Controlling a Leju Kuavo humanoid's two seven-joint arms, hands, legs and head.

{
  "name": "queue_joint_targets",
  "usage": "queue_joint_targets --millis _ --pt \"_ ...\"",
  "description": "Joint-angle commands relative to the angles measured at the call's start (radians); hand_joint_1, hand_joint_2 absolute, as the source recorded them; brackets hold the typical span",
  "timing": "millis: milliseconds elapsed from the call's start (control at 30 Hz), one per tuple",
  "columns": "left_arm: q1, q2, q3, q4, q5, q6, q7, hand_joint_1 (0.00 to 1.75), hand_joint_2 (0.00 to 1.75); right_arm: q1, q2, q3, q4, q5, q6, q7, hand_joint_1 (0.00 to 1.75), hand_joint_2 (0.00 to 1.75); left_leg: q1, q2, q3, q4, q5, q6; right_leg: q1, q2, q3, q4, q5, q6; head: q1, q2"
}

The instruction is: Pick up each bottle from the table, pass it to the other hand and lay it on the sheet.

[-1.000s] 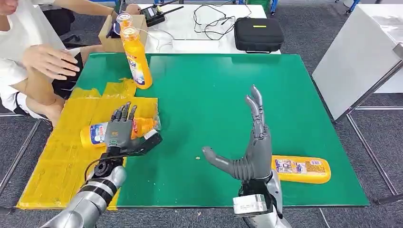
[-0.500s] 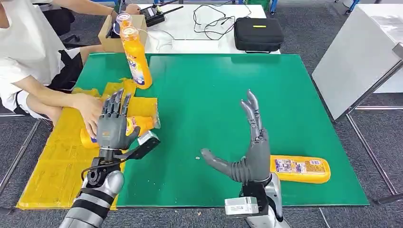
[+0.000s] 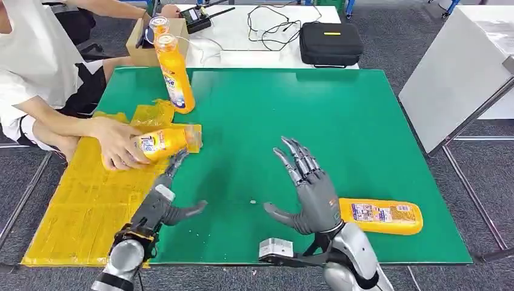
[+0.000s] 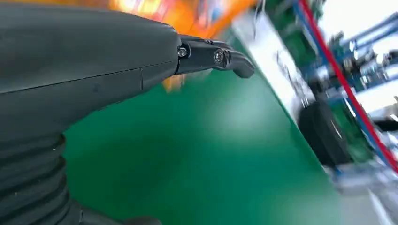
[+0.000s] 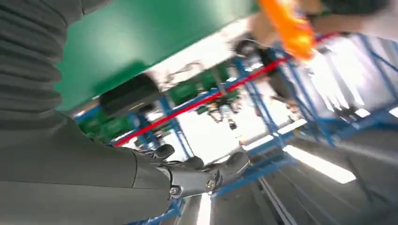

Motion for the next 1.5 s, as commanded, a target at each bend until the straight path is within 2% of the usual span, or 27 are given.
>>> queue_joint_targets --millis 33,67,167,267,433,600,800,867,1000,1067,1133,1233,1400,1500 --pt "0.099 -0.014 0.02 -0.023 0.172 -0.095 -0.006 0.0 1.75 0.081 -0.155 -0.099 0.097 0.041 0.01 0.062 0.0 1.75 0.0 0.002 0.008 -0.001 -0.004 0.0 0.0 -0.001 0.01 -0.002 -0.004 0.001 0.001 0.0" --pt "0.101 -0.013 0.017 -0.021 0.172 -0.095 -0.007 0.0 1.75 0.091 -0.162 -0.109 0.098 0.065 0.014 0.077 0.0 1.75 0.0 0.0 0.005 -0.001 -0.002 0.0 0.0 -0.002 0.006 -0.002 -0.003 0.002 0.0 0.0" --pt "0.101 -0.018 0.016 -0.009 0.181 -0.094 -0.003 0.0 1.75 0.123 -0.183 -0.15 0.107 0.098 0.022 0.1 0.0 1.75 -0.001 0.0 0.007 -0.001 -0.004 0.0 0.0 -0.002 0.009 -0.002 -0.005 0.002 0.0 0.0" --pt "0.1 -0.019 0.015 -0.01 0.181 -0.094 -0.003 0.0 1.75 0.123 -0.186 -0.154 0.107 0.098 0.021 0.1 0.0 1.75 0.0 -0.001 0.003 0.0 -0.002 0.001 0.0 -0.001 0.005 -0.001 -0.003 0.002 0.0 0.0" --pt "0.1 -0.019 0.015 -0.01 0.181 -0.094 -0.003 0.0 1.75 0.123 -0.186 -0.154 0.107 0.098 0.021 0.1 0.0 1.75 0.0 0.001 0.005 0.0 -0.003 0.001 0.0 0.0 0.006 -0.001 -0.003 0.002 0.0 0.0" --pt "0.109 -0.023 0.0 -0.016 0.155 -0.074 0.014 0.0 1.75 0.156 -0.19 -0.214 0.115 0.154 0.036 0.166 0.0 1.75 0.0 0.0 0.004 -0.001 -0.002 0.001 0.0 -0.001 0.005 -0.001 -0.003 0.002 0.0 0.0" --pt "0.112 -0.025 -0.014 -0.044 0.163 -0.073 0.019 0.0 1.75 0.208 -0.248 -0.279 0.161 0.105 0.108 0.17 0.0 1.75 0.0 -0.002 0.004 0.0 -0.003 0.001 0.0 -0.003 0.006 -0.002 -0.003 0.002 0.0 0.0" --pt "0.113 -0.028 -0.01 -0.042 0.172 -0.074 0.023 0.0 1.75 0.217 -0.254 -0.308 0.174 0.134 0.124 0.211 0.0 1.75 -0.001 -0.002 0.004 -0.001 -0.002 0.001 0.0 -0.002 0.005 -0.002 -0.003 0.002 0.0 0.0" --pt "0.126 -0.03 -0.024 -0.067 0.173 -0.076 0.025 0.0 1.75 0.233 -0.241 -0.359 0.19 0.167 0.131 0.25 0.0 1.75 0.0 -0.001 0.003 0.0 -0.003 0.001 0.0 -0.001 0.004 -0.002 -0.002 0.002 0.0 0.0" --pt "0.126 -0.03 -0.029 -0.074 0.172 -0.074 0.026 0.0 1.75 0.236 -0.239 -0.373 0.196 0.169 0.137 0.255 0.0 1.75 -0.001 -0.001 0.006 0.0 -0.005 0.001 0.0 -0.002 0.008 -0.001 -0.004 0.002 0.0 0.0" --pt "0.125 -0.03 -0.032 -0.075 0.172 -0.074 0.026 0.0 1.75 0.237 -0.238 -0.379 0.199 0.171 0.142 0.259 0.0 1.75 0.0 -0.002 0.002 0.0 -0.002 0.001 0.0 -0.001 0.003 -0.001 -0.002 0.002 0.0 0.0" --pt "0.125 -0.03 -0.032 -0.075 0.172 -0.074 0.026 0.0 1.75 0.237 -0.238 -0.379 0.199 0.171 0.142 0.259 0.0 1.75 -0.001 0.0 0.006 0.0 -0.004 0.001 0.0 -0.001 0.007 -0.002 -0.004 0.002 0.0 0.0" --pt "0.123 -0.029 -0.042 -0.08 0.172 -0.074 0.026 0.0 1.75 0.229 -0.23 -0.402 0.225 0.18 0.151 0.269 0.0 1.75 -0.001 0.0 0.004 -0.001 -0.003 0.001 0.0 -0.001 0.004 -0.002 -0.003 0.002 0.0 0.0" --pt "0.118 -0.03 -0.046 -0.073 0.172 -0.075 0.029 0.0 1.75 0.213 -0.221 -0.414 0.262 0.239 0.141 0.298 0.0 1.75 0.0 0.001 0.006 0.0 -0.004 0.001 0.0 0.0 0.007 -0.002 -0.003 0.002 0.0 0.0"
